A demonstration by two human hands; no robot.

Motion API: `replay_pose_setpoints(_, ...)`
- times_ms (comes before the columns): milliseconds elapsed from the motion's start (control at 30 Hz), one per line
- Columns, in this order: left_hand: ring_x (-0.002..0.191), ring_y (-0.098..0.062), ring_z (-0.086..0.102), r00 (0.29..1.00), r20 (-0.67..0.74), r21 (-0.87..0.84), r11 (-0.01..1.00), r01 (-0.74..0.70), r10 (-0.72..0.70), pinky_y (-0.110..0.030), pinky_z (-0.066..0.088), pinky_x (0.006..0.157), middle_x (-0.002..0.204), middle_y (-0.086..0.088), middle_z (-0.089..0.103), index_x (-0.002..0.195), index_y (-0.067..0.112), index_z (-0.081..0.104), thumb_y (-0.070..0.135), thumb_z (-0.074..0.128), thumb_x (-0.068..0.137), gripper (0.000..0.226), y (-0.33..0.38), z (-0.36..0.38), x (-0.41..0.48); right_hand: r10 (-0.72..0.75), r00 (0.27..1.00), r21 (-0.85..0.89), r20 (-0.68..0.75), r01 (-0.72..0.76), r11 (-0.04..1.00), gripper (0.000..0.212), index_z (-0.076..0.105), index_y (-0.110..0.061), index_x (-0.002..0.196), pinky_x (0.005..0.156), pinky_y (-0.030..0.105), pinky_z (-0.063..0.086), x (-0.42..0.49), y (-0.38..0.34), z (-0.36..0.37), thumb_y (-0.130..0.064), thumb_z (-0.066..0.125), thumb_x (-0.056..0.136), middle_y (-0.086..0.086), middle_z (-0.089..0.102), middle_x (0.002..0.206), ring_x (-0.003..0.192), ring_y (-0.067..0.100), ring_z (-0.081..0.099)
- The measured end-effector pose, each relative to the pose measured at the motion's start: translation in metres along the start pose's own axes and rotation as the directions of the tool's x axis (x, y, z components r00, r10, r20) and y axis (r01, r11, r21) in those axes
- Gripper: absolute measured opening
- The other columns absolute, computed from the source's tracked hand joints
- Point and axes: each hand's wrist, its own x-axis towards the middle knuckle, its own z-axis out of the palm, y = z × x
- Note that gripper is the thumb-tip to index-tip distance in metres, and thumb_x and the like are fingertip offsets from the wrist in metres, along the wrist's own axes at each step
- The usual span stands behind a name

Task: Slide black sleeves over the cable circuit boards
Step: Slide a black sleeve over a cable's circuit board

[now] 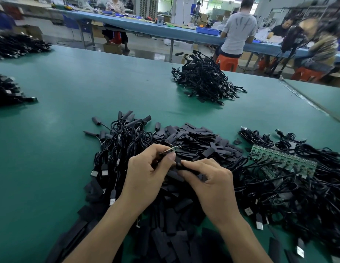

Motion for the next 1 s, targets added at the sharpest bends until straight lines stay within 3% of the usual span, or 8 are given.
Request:
replay_pose_setpoints(100,0.061,-0.002,0.059,1.0,0.008,0.059,0.998,-0.013,0.012,-0.016,0.046,0.056,0.076,0.005,0.067,0.095,0.028,0.074,0.045,0.054,0.092,0.027,0.001,-0.003,0.002,0.031,0.999,0.037,-0.039,-0.029,0.999,0.025,0.077,-0.024,0.104,0.069,0.015,0.047,0.001,0.003,-0.006,-0.026,0.078,0.078,-0.022,0.068,0.088,0.08,0.005,0.064)
replay_pose_setpoints(233,0.085,-0.001,0.063,0.994,0.105,0.141,0.989,-0.035,0.021,-0.009,0.043,0.074,0.085,0.013,0.065,0.111,0.017,0.074,0.026,0.052,0.1,0.027,0.002,-0.006,0.005,0.035,0.996,0.086,-0.079,-0.028,0.996,0.025,0.075,-0.026,0.102,0.073,0.015,0.051,0.002,0.003,-0.013,-0.027,0.077,0.077,-0.022,0.07,0.089,0.086,0.007,0.067)
replay_pose_setpoints(300,0.08,-0.002,0.064,0.98,0.197,0.143,0.989,-0.031,0.002,-0.013,0.046,0.071,0.082,0.011,0.067,0.098,0.023,0.075,0.022,0.053,0.102,0.023,0.002,-0.008,0.004,0.034,0.997,0.082,-0.076,-0.028,0.996,0.025,0.076,-0.024,0.102,0.073,0.01,0.048,0.003,0.004,-0.015,-0.027,0.077,0.076,-0.021,0.069,0.09,0.086,0.005,0.067)
replay_pose_setpoints(400,0.052,-0.01,0.045,0.93,0.366,0.183,0.983,-0.029,-0.041,-0.031,0.04,0.052,0.059,0.008,0.051,0.073,0.024,0.057,0.042,0.049,0.099,0.033,0.0,-0.009,0.001,0.029,0.999,0.059,-0.037,-0.027,0.998,0.026,0.077,-0.022,0.101,0.074,0.01,0.047,0.004,0.007,-0.019,-0.028,0.076,0.076,-0.02,0.069,0.089,0.086,0.005,0.066)
replay_pose_setpoints(467,0.052,-0.01,0.036,0.907,0.412,0.197,0.98,-0.001,-0.082,-0.035,0.033,0.052,0.056,0.011,0.04,0.07,0.022,0.048,0.053,0.043,0.092,0.039,-0.001,-0.01,0.0,0.033,0.999,0.063,-0.003,-0.033,0.997,0.026,0.077,-0.024,0.101,0.074,0.015,0.049,0.004,0.009,-0.023,-0.029,0.076,0.075,-0.02,0.069,0.088,0.085,0.007,0.066)
replay_pose_setpoints(600,0.053,-0.009,0.031,0.881,0.462,0.181,0.983,0.018,-0.101,-0.033,0.027,0.053,0.057,0.013,0.034,0.063,0.028,0.039,0.051,0.041,0.088,0.034,0.0,-0.012,0.002,0.061,0.994,0.12,0.096,-0.072,0.99,0.025,0.075,-0.032,0.098,0.075,0.019,0.052,0.003,0.012,-0.029,-0.031,0.076,0.073,-0.019,0.07,0.088,0.086,0.008,0.066)
replay_pose_setpoints(767,0.056,-0.011,0.029,0.872,0.477,0.118,0.991,0.057,-0.107,-0.035,0.024,0.055,0.06,0.01,0.031,0.063,0.021,0.033,0.046,0.043,0.085,0.035,-0.001,-0.013,0.003,0.107,0.972,0.166,0.207,-0.143,0.976,0.027,0.074,-0.041,0.096,0.08,0.029,0.053,0.003,0.008,-0.032,-0.033,0.077,0.07,-0.019,0.07,0.09,0.088,0.011,0.066)
replay_pose_setpoints(1000,0.054,-0.014,0.027,0.872,0.481,0.094,0.994,0.056,-0.095,-0.038,0.021,0.052,0.057,0.009,0.03,0.058,0.022,0.032,0.042,0.045,0.082,0.034,0.001,-0.013,0.004,0.135,0.963,0.225,0.233,-0.188,0.956,0.025,0.076,-0.038,0.093,0.073,0.023,0.051,0.0,0.006,-0.029,-0.033,0.076,0.069,-0.015,0.071,0.082,0.077,0.014,0.065)
